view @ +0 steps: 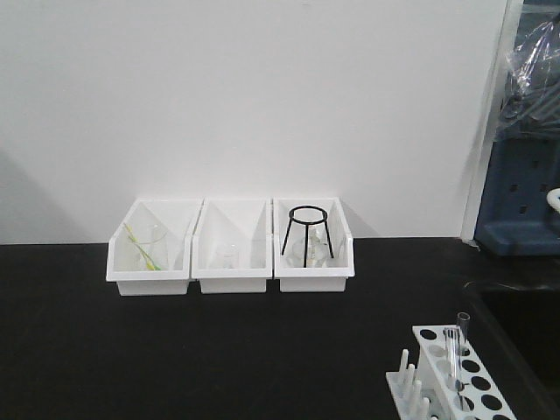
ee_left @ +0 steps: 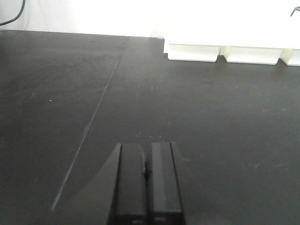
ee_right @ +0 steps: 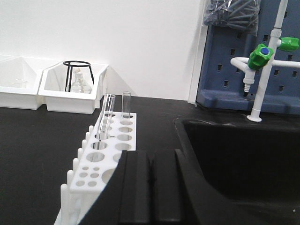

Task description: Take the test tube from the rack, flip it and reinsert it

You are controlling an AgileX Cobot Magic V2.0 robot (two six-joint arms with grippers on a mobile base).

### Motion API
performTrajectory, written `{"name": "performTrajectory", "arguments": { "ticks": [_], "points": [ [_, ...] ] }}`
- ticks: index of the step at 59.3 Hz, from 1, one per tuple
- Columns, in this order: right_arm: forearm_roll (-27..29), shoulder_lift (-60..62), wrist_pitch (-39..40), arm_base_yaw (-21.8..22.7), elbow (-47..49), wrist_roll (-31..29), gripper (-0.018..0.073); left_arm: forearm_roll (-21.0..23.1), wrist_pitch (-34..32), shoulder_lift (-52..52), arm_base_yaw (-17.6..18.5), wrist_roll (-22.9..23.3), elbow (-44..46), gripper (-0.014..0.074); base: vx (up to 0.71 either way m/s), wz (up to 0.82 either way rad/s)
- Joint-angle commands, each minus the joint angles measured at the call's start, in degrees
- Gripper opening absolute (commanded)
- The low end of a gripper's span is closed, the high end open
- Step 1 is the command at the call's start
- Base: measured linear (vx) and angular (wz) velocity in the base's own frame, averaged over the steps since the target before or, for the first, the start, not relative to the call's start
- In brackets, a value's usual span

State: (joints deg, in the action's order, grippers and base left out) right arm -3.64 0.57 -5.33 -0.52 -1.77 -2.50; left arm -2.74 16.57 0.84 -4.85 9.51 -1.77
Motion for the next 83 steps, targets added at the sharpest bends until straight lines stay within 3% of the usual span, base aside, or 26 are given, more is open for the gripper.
{"name": "performTrajectory", "arguments": {
  "ticks": [1, 21, 26, 31, 37, 43, 53, 68, 75, 83],
  "points": [
    [-0.1, 0.4, 4.6, 0.0, -0.1, -0.5, -0.0008, 0.2, -5.0, 0.7, 0.3, 0.0, -0.1, -0.0006, 0.06, 0.02],
    [-0.1, 0.4, 4.9, 0.0, -0.1, -0.5, -0.0008, 0.2, -5.0, 0.7, 0.3, 0.0, -0.1, -0.0006, 0.01, 0.01],
    [-0.1, 0.4, 9.1, 0.0, 0.4, -1.1, -0.0008, 0.2, -5.0, 0.7, 0.3, 0.0, -0.1, -0.0006, 0.0, 0.0],
    [1.9, 0.4, 15.7, -0.2, 2.4, 1.8, -0.0008, 0.2, -5.0, 0.7, 0.3, 0.0, -0.1, -0.0006, 0.0, 0.0],
    [3.6, -1.0, 11.8, -0.1, 10.8, 5.8, -0.0008, 0.2, -5.0, 0.7, 0.3, 0.0, -0.1, -0.0006, 0.0, 0.0],
    [3.1, -9.7, 8.9, -0.1, 20.8, 5.1, -0.0008, 0.2, -5.0, 0.7, 0.3, 0.0, -0.1, -0.0006, 0.0, 0.0],
    [3.1, -28.9, 12.3, -0.1, 32.2, 5.4, -0.0008, 0.2, -5.0, 0.7, 0.3, 0.0, -0.1, -0.0006, 0.0, 0.0],
    [2.9, -43.5, 13.6, -0.1, 36.5, 5.3, 0.0004, 0.2, -5.0, 0.7, 0.3, 0.0, -0.1, -0.0006, 0.0, 0.0],
    [2.8, -45.0, 13.0, -0.1, 36.5, 5.3, 0.0066, 0.2, -5.0, 0.7, 0.3, 0.0, -0.1, -0.0006, 0.0, 0.0],
    [2.7, -45.1, 10.7, -0.1, 36.5, 5.0, 0.0233, 0.2, -5.0, 0.7, 0.3, 0.0, -0.1, -0.0006, 0.0, 0.0]
  ]
}}
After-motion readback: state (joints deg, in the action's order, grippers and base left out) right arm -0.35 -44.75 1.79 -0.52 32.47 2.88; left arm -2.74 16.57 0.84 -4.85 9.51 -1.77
